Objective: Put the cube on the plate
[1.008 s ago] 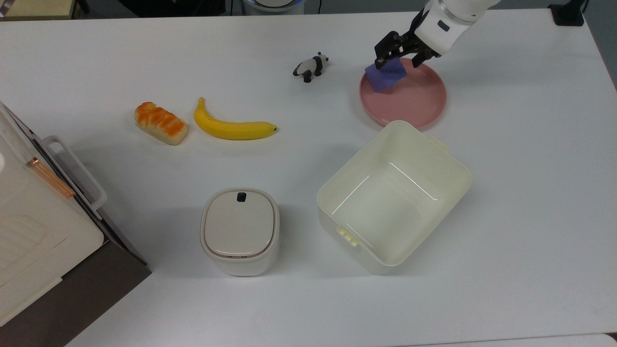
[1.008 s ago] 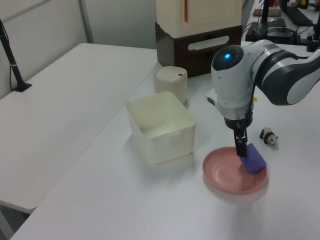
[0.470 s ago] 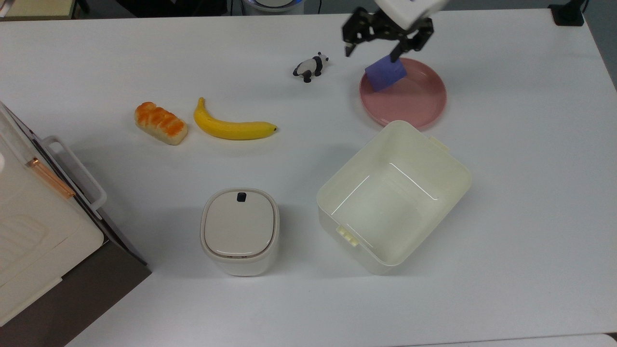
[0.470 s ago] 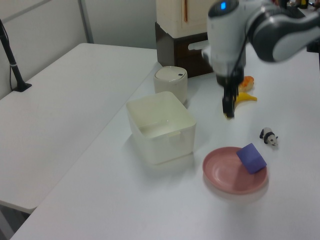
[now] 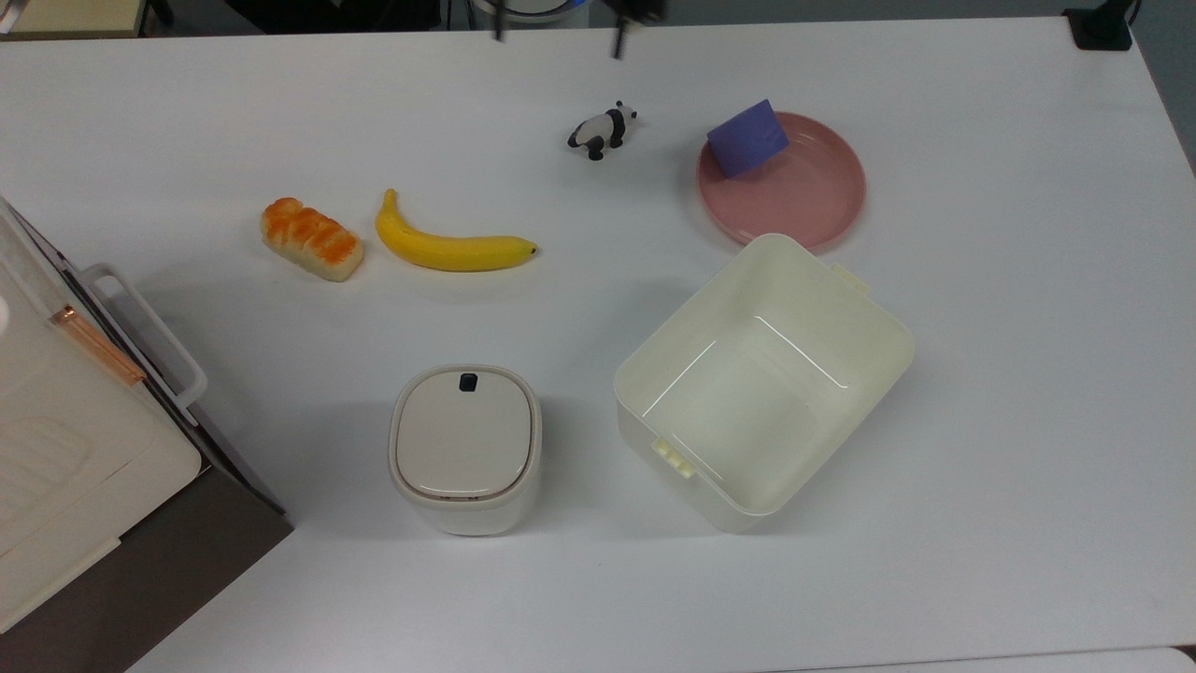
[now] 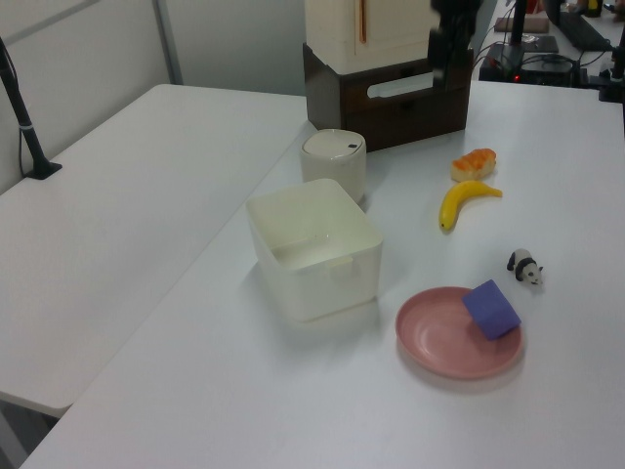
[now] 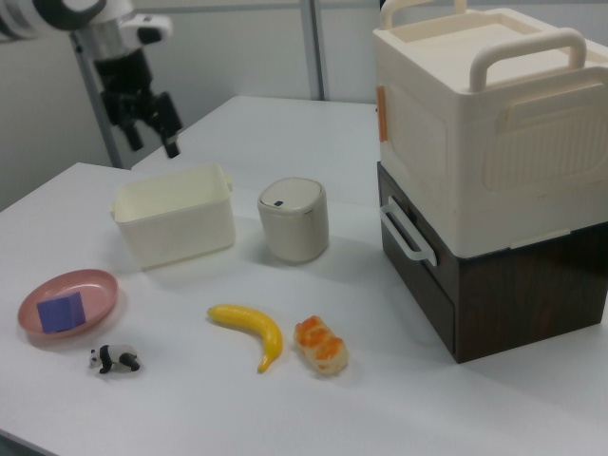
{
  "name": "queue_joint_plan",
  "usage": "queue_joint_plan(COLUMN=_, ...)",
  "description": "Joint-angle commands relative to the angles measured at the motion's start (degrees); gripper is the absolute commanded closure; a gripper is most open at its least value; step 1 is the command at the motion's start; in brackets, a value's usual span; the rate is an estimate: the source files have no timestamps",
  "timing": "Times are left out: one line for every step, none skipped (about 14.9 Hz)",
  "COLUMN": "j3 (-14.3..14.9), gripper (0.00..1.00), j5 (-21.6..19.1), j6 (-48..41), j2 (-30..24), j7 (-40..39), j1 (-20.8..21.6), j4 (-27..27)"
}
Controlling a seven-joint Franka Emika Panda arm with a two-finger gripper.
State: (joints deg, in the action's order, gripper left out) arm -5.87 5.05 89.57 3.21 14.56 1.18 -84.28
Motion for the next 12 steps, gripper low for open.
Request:
queue_joint_plan(j3=5.8, gripper=0.0, j5=-1.3, j6=-3.8, j2=-2.2, j7=-0.1, j1=1.5, j4=0.7)
queue_joint_plan(j3=6.7, gripper=0.0, j5=-1.3, j6=-6.5, j2=-2.2, j7=-0.2, j1=1.6, j4=2.9)
queue_joint_plan(j3=6.8, gripper=0.0, j5=-1.3, j6=-8.7, j2=-2.2, j7=-0.5, j1=1.5, j4=5.0)
queue_joint_plan(j3=7.3, gripper=0.0, j5=-1.3, j6=-10.2, j2=-2.1, j7=-1.3, j1=1.4, j4=6.4)
queue_joint_plan(j3=7.9, gripper=0.0, j5=-1.4, j6=-11.7, j2=-2.2, j7=-2.5, j1=1.5, j4=7.4)
queue_joint_plan(j3=8.6, gripper=0.0, j5=-2.0, j6=-13.1, j2=-2.2, j7=-3.4, j1=1.4, j4=8.7)
queue_joint_plan(j3=9.6, gripper=0.0, j5=-3.7, j6=-14.4, j2=-2.2, j7=-4.0, j1=1.2, j4=10.6)
queue_joint_plan(j3=11.7, gripper=0.0, j5=-5.6, j6=-15.8, j2=-2.2, j7=-4.8, j1=1.2, j4=12.0)
queue_joint_plan(j3=14.5, gripper=0.0, j5=-8.0, j6=-17.2, j2=-2.5, j7=-6.5, j1=1.4, j4=12.5)
queue_joint_plan(j3=15.4, gripper=0.0, j5=-8.4, j6=-16.5, j2=-4.3, j7=-7.7, j1=1.5, j4=11.6)
queue_joint_plan(j3=15.5, gripper=0.0, j5=-8.3, j6=-15.1, j2=-5.0, j7=-8.1, j1=1.4, j4=10.0)
queue_joint_plan(j3=15.6, gripper=0.0, j5=-8.3, j6=-10.9, j2=-6.3, j7=-8.6, j1=1.2, j4=5.6)
